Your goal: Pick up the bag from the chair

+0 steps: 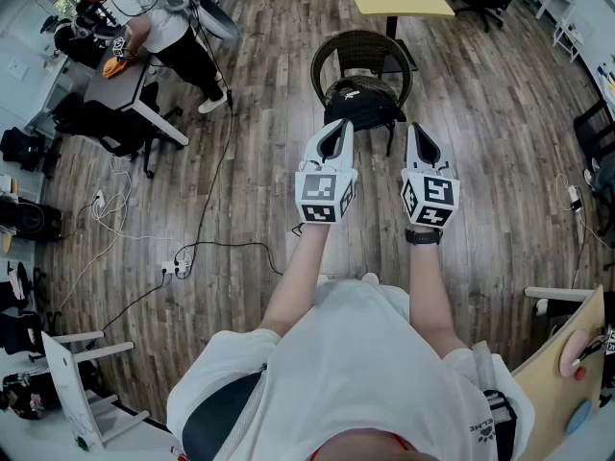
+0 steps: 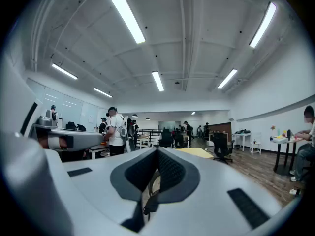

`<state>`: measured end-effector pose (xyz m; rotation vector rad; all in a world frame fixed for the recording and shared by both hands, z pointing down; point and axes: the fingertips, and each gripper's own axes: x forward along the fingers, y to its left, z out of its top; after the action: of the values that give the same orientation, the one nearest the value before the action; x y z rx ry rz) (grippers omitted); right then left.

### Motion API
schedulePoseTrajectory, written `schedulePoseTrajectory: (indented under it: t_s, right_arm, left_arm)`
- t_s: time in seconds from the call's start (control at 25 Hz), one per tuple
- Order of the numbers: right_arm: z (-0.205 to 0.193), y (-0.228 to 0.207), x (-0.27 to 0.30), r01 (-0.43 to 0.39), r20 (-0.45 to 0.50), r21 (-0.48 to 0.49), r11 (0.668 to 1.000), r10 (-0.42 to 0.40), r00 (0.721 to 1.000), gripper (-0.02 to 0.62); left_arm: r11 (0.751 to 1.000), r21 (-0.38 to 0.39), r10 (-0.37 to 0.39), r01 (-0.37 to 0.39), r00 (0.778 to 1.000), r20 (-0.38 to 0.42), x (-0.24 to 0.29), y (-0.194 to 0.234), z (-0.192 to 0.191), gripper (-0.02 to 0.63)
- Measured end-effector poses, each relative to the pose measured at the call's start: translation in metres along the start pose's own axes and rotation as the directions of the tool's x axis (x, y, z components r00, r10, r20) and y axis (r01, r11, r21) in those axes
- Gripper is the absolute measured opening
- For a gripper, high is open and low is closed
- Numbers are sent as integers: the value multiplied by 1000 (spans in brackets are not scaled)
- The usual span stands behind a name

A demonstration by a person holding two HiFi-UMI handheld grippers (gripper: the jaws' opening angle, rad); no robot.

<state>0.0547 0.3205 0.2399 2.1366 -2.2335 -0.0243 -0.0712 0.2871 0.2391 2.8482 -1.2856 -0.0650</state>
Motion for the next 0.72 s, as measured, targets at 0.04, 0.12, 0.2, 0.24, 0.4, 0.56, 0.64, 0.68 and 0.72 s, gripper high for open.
schedulePoseTrajectory:
  t_s: [0.04, 0.12, 0.2, 0.24, 0.4, 0.56, 0.64, 0.68, 0.72]
  right_arm:
    - [0, -2, 1, -5, 1, 4, 1000, 5, 1000, 9]
    - [1, -5, 2, -13, 2, 8, 1000, 13, 1000, 9]
    - [1, -8, 1, -19, 5, 5, 1000, 19, 1000, 9]
    - [1, -10, 1, -22, 7, 4, 1000, 22, 1000, 9]
    - [-1, -18, 2, -41, 2, 10, 999, 41, 999, 9]
    - [-1, -20, 0, -114, 11, 24, 993, 114, 993, 9]
    - [-2, -23, -2, -130, 12, 21, 991, 130, 991, 11]
    - [-4, -26, -4, -133, 11, 21, 991, 133, 991, 11]
    - [-7, -28, -4, -138, 13, 24, 990, 138, 990, 11]
  left_arm:
    - [1000, -5, -1, 1, 1000, 1, 1, -1, 0, 9]
    - [1000, -12, -1, 1, 1000, 4, 4, -4, 1, 9]
    - [1000, -22, -6, 7, 1000, 13, 5, -9, 0, 9]
    - [999, -34, -15, 16, 1000, 27, 6, -12, 0, 9]
    - [994, -96, -35, 45, 994, 99, 7, -20, 8, 9]
    - [995, -95, -10, 19, 996, 93, 13, -27, 8, 11]
    - [996, -94, 2, 6, 997, 83, 14, -32, 5, 11]
    - [996, -94, 6, 1, 997, 78, 13, -35, 2, 10]
    - [995, -97, 8, -1, 997, 74, 13, -39, 0, 9]
